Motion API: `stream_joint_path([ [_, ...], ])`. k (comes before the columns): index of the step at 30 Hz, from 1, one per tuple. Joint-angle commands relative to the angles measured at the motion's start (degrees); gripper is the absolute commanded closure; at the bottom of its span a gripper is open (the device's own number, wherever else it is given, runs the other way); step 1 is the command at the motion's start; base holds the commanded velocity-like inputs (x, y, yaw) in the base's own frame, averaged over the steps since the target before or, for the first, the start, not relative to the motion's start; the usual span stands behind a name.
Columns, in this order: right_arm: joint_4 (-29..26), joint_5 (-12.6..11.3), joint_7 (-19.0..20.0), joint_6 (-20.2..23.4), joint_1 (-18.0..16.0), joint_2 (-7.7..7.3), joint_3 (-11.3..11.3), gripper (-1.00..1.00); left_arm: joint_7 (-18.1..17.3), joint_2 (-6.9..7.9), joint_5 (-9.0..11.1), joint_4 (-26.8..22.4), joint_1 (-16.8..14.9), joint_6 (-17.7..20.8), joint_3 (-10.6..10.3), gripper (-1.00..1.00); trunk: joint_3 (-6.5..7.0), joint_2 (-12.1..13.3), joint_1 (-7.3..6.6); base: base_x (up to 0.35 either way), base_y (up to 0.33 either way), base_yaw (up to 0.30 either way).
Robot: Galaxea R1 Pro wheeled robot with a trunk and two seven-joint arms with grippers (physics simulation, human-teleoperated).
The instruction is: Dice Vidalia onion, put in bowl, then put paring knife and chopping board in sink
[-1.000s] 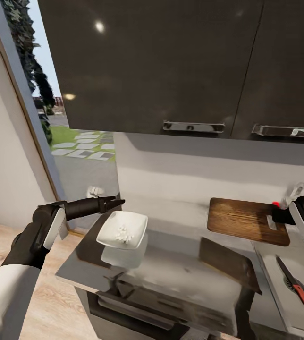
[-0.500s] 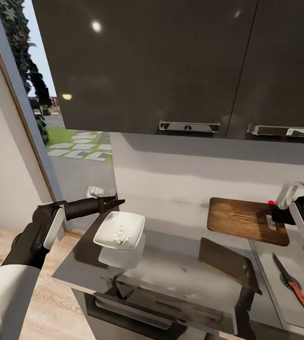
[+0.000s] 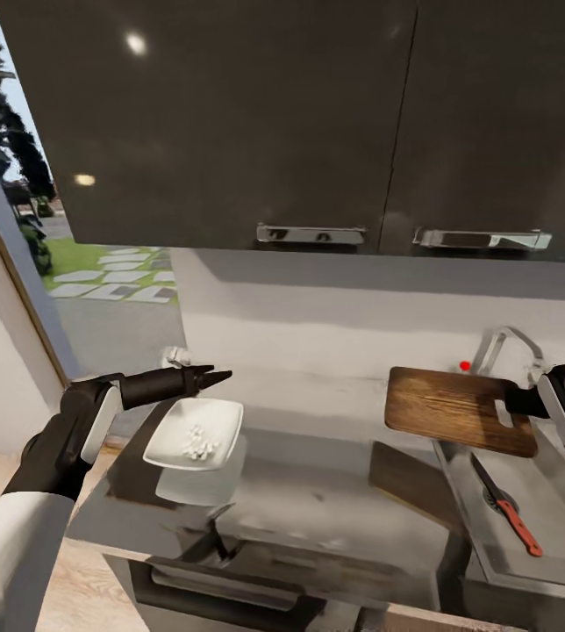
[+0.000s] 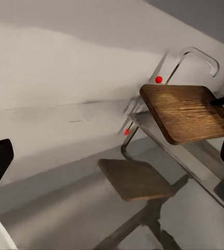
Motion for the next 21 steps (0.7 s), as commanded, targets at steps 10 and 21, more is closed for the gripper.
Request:
stream_joint_path([
  [10,0.0,-0.8,-0.5,0.2,-0.1,0.0,0.0,1.0,0.0,0.03,0.3,0.0,0.0,0.3,0.0,-1.0,-0.13,-0.1,0.04,0.0,0.0,-0.299],
  [21,0.0,-0.8,1.8,0.2,0.1,0.0,0.2,1.0,0.0,0.03,0.3,0.0,0.0,0.3,0.0,-1.0,-0.13,-0.1,0.04,0.0,0.0,-0.112],
])
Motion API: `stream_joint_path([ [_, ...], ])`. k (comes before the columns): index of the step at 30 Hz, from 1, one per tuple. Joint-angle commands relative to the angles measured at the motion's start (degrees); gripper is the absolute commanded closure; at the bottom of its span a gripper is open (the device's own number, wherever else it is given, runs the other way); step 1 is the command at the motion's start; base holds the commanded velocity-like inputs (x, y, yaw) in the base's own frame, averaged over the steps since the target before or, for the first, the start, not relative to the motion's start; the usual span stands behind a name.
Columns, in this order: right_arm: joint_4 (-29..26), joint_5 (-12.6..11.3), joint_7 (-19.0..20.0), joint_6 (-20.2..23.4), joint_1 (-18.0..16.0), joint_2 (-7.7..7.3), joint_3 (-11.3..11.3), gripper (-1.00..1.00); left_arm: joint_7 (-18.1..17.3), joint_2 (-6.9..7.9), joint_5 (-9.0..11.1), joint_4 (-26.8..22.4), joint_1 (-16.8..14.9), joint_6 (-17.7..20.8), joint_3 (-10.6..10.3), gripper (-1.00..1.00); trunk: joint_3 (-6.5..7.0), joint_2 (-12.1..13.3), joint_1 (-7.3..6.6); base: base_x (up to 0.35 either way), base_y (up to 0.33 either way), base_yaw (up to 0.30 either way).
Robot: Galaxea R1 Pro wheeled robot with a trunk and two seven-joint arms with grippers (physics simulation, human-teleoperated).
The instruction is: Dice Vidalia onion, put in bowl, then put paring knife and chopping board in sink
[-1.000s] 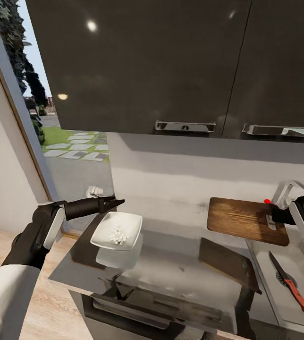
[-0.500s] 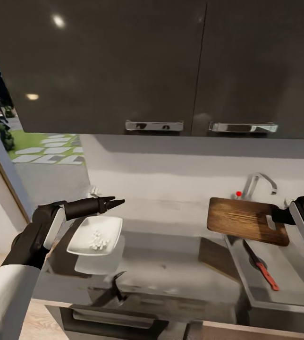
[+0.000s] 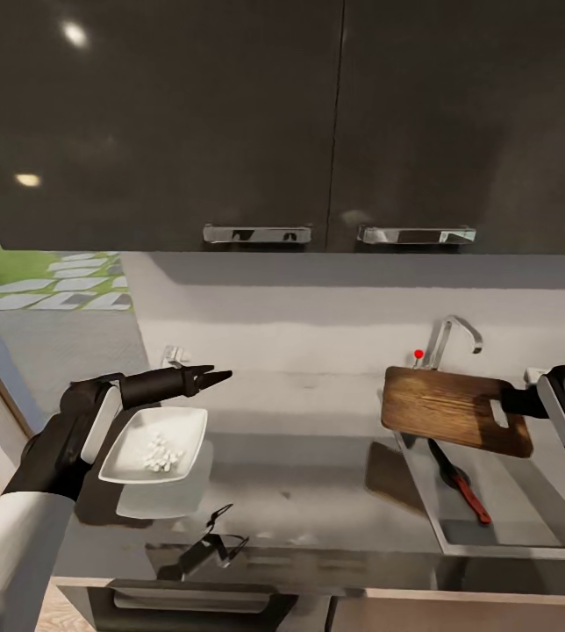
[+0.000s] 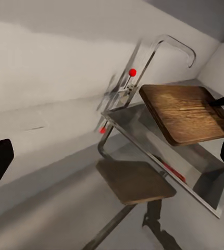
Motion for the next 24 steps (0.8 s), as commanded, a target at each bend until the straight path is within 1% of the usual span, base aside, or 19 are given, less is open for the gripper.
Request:
stream_joint_path([
  [1,0.0,-0.5,0.2,0.2,-0.1,-0.01,0.0,1.0,-0.1,0.01,0.2,0.0,-0.1,0.4,0.0,-1.0,-0.13,-0.1,0.04,0.0,0.0,-0.005],
  [5,0.2,-0.5,0.8,0.2,-0.1,-0.01,0.0,1.0,0.0,0.01,0.2,0.0,-0.1,0.4,0.0,-1.0,-0.13,-0.1,0.04,0.0,0.0,-0.002],
  [14,6.7,-0.5,1.0,0.0,0.0,0.06,-0.4,1.0,0.0,0.01,0.2,0.0,-0.1,0.4,0.0,-1.0,-0.13,-0.1,0.04,0.0,0.0,0.0],
  [18,7.8,-0.5,0.9,-0.1,0.0,0.07,-0.9,1.0,0.0,0.01,0.2,0.0,-0.1,0.4,0.0,-1.0,-0.13,-0.1,0.04,0.0,0.0,0.0],
  [19,7.9,-0.5,0.9,-0.1,0.0,0.07,-1.3,1.0,0.0,0.01,0.2,0.0,-0.1,0.4,0.0,-1.0,-0.13,-0.1,0.04,0.0,0.0,0.0],
  [20,8.0,-0.5,0.8,-0.1,0.0,0.08,-2.8,1.0,0.0,0.01,0.2,0.0,-0.1,0.4,0.0,-1.0,-0.13,-0.1,0.04,0.0,0.0,0.0],
  [21,8.1,-0.5,0.7,-0.1,0.0,0.08,-3.8,1.0,0.0,0.01,0.2,0.0,-0.1,0.4,0.0,-1.0,-0.13,-0.1,0.04,0.0,0.0,0.0],
  [22,8.2,-0.4,0.2,-0.1,0.0,0.08,-6.0,1.0,0.0,0.01,0.2,0.0,-0.1,0.4,0.0,-1.0,-0.13,-0.1,0.04,0.0,0.0,0.0],
  [23,8.3,-0.4,-0.1,0.0,0.0,0.08,-7.1,1.0,0.0,0.01,0.2,0.0,-0.1,0.4,0.0,-1.0,-0.13,-0.1,0.04,0.0,0.0,0.0],
  [24,8.3,-0.4,-1.1,-0.1,0.0,0.08,-8.8,1.0,0.0,-0.02,0.2,0.0,-0.1,0.4,0.0,-1.0,-0.13,-0.1,0.04,0.0,0.0,0.0],
])
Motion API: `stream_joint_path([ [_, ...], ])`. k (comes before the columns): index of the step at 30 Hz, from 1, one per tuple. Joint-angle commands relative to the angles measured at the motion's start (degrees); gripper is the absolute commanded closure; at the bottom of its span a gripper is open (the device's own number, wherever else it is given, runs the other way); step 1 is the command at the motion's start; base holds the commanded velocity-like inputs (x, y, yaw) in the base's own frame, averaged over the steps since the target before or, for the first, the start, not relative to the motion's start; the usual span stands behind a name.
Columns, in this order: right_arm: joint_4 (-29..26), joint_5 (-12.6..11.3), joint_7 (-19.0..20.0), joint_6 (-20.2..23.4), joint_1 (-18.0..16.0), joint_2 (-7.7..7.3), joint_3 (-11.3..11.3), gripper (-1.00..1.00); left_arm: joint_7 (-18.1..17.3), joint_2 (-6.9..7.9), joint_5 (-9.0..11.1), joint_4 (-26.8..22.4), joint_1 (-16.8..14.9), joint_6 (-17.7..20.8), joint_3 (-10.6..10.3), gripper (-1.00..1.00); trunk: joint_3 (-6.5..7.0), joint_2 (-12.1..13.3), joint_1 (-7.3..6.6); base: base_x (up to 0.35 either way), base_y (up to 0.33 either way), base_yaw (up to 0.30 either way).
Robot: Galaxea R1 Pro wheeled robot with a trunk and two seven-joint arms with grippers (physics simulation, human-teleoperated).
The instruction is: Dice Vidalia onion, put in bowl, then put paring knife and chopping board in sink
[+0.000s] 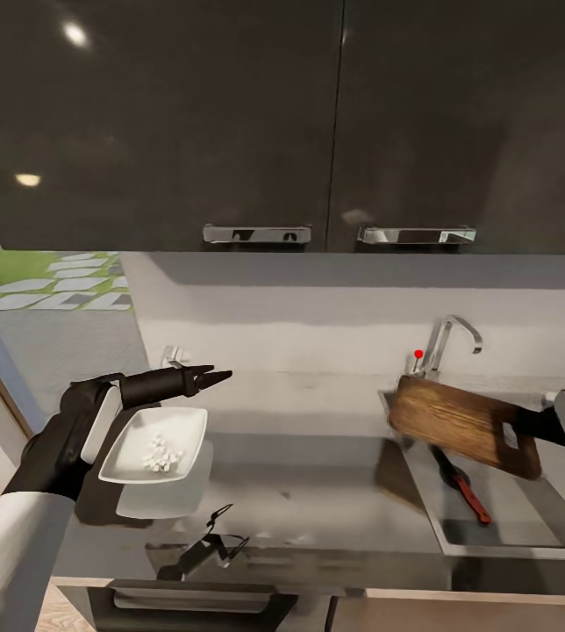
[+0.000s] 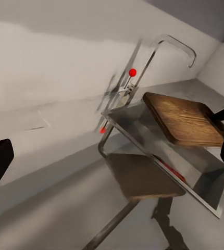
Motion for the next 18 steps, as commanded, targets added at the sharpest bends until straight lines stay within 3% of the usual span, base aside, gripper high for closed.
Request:
stream_joint_path([
  [1,0.0,-0.7,-1.5,0.2,0.0,0.01,-1.2,1.0,0.0,-0.01,0.3,0.0,-0.1,0.4,0.0,-1.0,-0.14,-0.1,0.04,0.0,0.0,0.0],
  [10,0.0,-1.6,-4.6,0.2,0.0,0.05,-5.1,1.0,0.1,-0.05,0.3,0.0,-0.1,0.4,0.0,-1.0,-0.14,-0.1,0.04,0.0,0.0,0.0],
  [11,0.0,-3.7,-4.8,0.2,0.0,0.31,-7.4,1.0,0.7,-0.05,0.3,0.0,-0.1,0.4,0.0,-1.0,-0.14,-0.1,0.04,0.0,0.0,0.0],
  [12,0.0,-4.4,-4.9,0.3,0.0,0.36,-7.9,1.0,0.9,-0.05,0.3,0.0,-0.1,0.4,0.0,-1.0,-0.14,-0.1,0.04,0.0,0.0,0.0],
  [15,0.0,-5.3,-5.6,0.3,0.0,0.49,-8.8,1.0,1.2,-0.05,0.3,0.0,-0.1,0.4,0.0,-1.0,-0.14,-0.1,0.04,0.0,0.0,0.0],
  [18,0.0,-5.6,-7.5,0.3,0.0,1.76,-9.2,1.0,1.2,-0.05,0.3,0.0,-0.1,0.4,0.0,-1.0,-0.14,-0.1,0.04,0.0,0.0,0.0],
])
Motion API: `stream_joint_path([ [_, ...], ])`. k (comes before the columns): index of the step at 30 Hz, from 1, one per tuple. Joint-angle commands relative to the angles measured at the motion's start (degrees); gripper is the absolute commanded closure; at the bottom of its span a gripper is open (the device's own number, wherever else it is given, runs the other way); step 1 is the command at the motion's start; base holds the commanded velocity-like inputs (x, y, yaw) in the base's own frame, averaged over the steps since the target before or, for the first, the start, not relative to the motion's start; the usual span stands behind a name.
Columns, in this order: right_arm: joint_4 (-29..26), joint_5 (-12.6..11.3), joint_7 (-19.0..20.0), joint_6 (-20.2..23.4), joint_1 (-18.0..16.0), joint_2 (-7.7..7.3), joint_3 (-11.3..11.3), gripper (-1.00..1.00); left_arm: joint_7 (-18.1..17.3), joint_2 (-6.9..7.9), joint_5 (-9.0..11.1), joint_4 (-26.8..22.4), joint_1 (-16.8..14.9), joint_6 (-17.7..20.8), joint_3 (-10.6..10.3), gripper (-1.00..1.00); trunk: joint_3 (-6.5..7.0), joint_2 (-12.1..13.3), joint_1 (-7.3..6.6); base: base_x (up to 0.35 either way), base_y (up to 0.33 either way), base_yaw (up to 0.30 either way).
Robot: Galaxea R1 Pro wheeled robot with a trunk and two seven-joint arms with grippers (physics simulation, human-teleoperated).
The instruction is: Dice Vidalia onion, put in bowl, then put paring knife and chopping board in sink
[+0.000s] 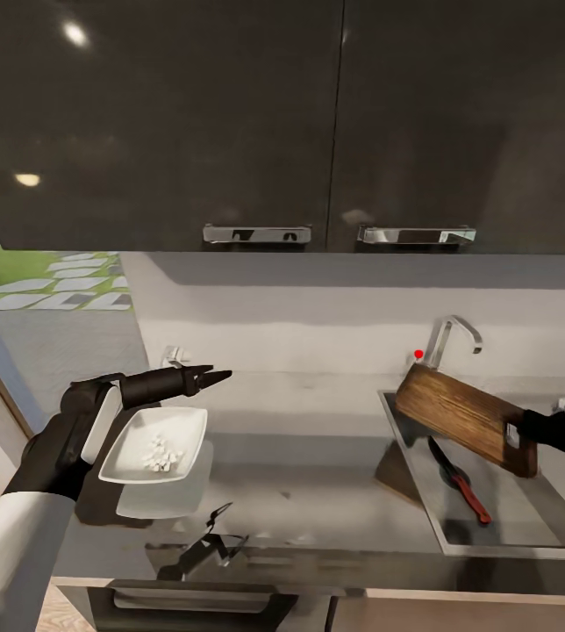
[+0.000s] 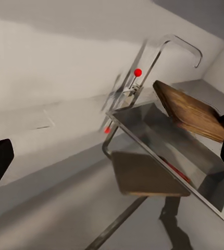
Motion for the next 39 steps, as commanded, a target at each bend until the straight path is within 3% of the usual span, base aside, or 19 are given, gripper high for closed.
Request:
stream_joint_path([
  [1,-0.1,-0.7,-1.9,0.1,-0.1,0.82,-0.2,1.0,0.0,0.02,0.2,0.0,0.0,0.4,0.0,-1.0,-0.13,-0.1,0.04,0.0,0.0,0.0],
  [6,-0.1,-1.6,-10.6,-0.2,-0.2,5.12,-4.2,1.0,0.0,0.02,0.2,0.0,0.0,0.4,0.0,-1.0,-0.13,-0.1,0.04,0.0,0.0,0.0],
  [12,-0.2,-3.7,-15.4,-0.3,-0.3,7.75,-9.6,1.0,0.0,0.02,0.2,0.0,0.0,0.4,0.0,-1.0,-0.13,-0.1,0.04,0.0,0.0,0.0],
  [13,-0.2,-4.0,-17.6,-0.3,-0.3,8.59,-11.2,1.0,0.0,0.02,0.2,0.0,0.0,0.4,0.0,-1.0,-0.13,-0.1,0.04,0.0,0.0,0.0],
  [17,-0.2,-4.2,-19.1,-0.4,-0.3,9.0,-13.1,1.0,0.0,0.02,0.2,0.0,0.0,0.4,0.0,-1.0,-0.13,-0.1,0.04,0.0,0.0,0.0],
  [20,-0.2,-4.3,-20.1,-0.4,-0.3,9.49,-15.9,1.0,0.0,0.02,0.2,0.0,0.0,0.4,0.0,-1.0,-0.13,-0.1,0.04,0.0,0.0,0.0],
  [28,-0.4,-4.4,-22.2,-3.4,-0.3,9.78,-16.9,1.0,0.0,0.03,0.2,0.0,0.0,0.4,0.0,-1.0,-0.13,-0.1,0.04,0.0,0.0,0.0],
  [32,-0.5,-4.4,-22.7,-3.8,-0.3,9.8,-19.1,1.0,0.0,0.03,0.2,0.0,0.0,0.4,0.0,-1.0,-0.13,-0.1,0.04,0.0,0.0,0.0],
  [33,-0.5,-4.4,-22.8,-3.9,-0.3,9.79,-21.3,1.0,0.0,0.02,0.2,0.0,0.0,0.3,0.0,-1.0,-0.13,-0.1,0.04,0.0,0.0,0.0],
  [34,-0.6,-4.4,-22.8,-3.9,-0.3,9.79,-21.9,1.0,0.0,0.02,0.2,0.0,0.0,0.4,0.0,-1.0,-0.13,-0.1,0.04,0.0,0.0,0.0],
  [39,-0.6,-4.4,-22.8,-4.0,-0.3,9.78,-22.7,1.0,0.0,0.04,0.2,0.0,0.0,0.4,0.0,-1.0,-0.13,-0.1,0.04,0.0,0.0,0.0],
])
